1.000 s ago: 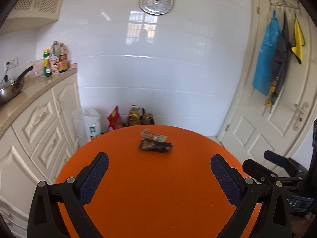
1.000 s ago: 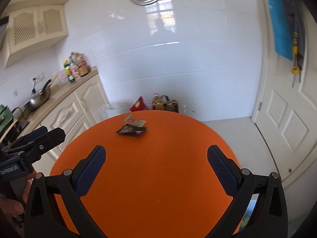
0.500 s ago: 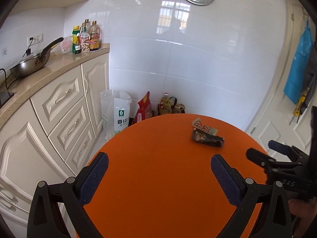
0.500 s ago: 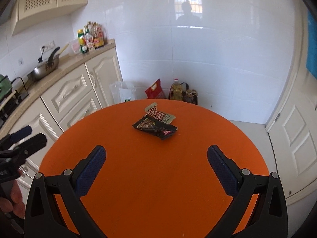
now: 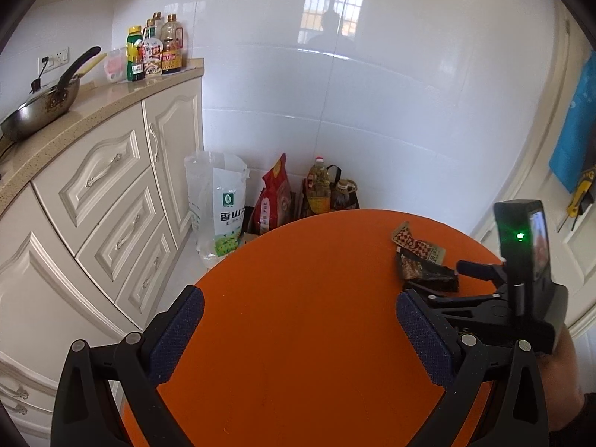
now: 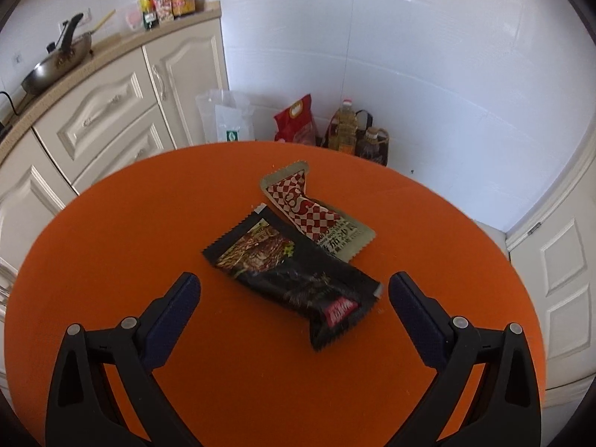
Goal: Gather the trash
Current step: 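Grasp the black snack wrapper with the right tool while the left tool grasps the red-checkered wrapper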
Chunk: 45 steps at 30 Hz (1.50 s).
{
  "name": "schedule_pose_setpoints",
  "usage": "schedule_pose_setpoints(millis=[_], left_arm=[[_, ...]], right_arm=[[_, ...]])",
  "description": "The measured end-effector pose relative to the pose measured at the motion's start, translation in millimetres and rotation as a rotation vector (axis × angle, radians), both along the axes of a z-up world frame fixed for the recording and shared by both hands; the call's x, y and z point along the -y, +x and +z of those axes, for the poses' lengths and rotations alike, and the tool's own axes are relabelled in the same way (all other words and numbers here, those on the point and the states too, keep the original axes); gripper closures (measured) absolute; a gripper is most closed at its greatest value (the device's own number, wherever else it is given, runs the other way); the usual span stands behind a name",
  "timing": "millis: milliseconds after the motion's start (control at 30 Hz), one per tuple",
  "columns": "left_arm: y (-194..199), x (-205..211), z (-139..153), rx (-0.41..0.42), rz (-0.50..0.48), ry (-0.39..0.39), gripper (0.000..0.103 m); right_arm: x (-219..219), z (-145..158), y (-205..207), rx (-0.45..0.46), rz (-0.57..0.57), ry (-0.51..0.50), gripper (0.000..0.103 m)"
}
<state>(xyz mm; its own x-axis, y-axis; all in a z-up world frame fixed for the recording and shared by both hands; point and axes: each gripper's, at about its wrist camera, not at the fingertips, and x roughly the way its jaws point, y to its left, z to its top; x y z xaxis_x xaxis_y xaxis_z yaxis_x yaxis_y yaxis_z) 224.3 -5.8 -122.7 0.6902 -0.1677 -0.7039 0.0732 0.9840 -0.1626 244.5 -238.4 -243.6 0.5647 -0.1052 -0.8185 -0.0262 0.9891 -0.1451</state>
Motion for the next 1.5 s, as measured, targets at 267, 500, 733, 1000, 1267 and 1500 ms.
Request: schedule_pose_setpoints(millis=[267,500,733,1000,1267,1500], left_arm=[[44,5,-21,-0.017,-0.010,-0.004,0.001],[36,4,-27,-0.010,-0.016,0.003,0.001],[35,8,-32,-0.019,-0.034,0.018,0.001],[65,57,-41,-0.062,-0.145,0.076,0.001],[145,128,-58,-0.117,-0.201,0.108,0.001],[218,200,-80,-0.140,-0.270,0.185,0.001]], right_arm=[[1,5,-9,0.015,0.053,0.031,0.056],[-6,8,-25,-0.006,0.094,0.047,0.070],[1,16,-53,0.015,0.095,0.096,0.080],[36,28,-83,0.053,0.028,0.155,0.084],[79,36,-73,0.063,-0.033,0.213,0.085],[111,43,-66,0.083,-0.073,0.267,0.087]])
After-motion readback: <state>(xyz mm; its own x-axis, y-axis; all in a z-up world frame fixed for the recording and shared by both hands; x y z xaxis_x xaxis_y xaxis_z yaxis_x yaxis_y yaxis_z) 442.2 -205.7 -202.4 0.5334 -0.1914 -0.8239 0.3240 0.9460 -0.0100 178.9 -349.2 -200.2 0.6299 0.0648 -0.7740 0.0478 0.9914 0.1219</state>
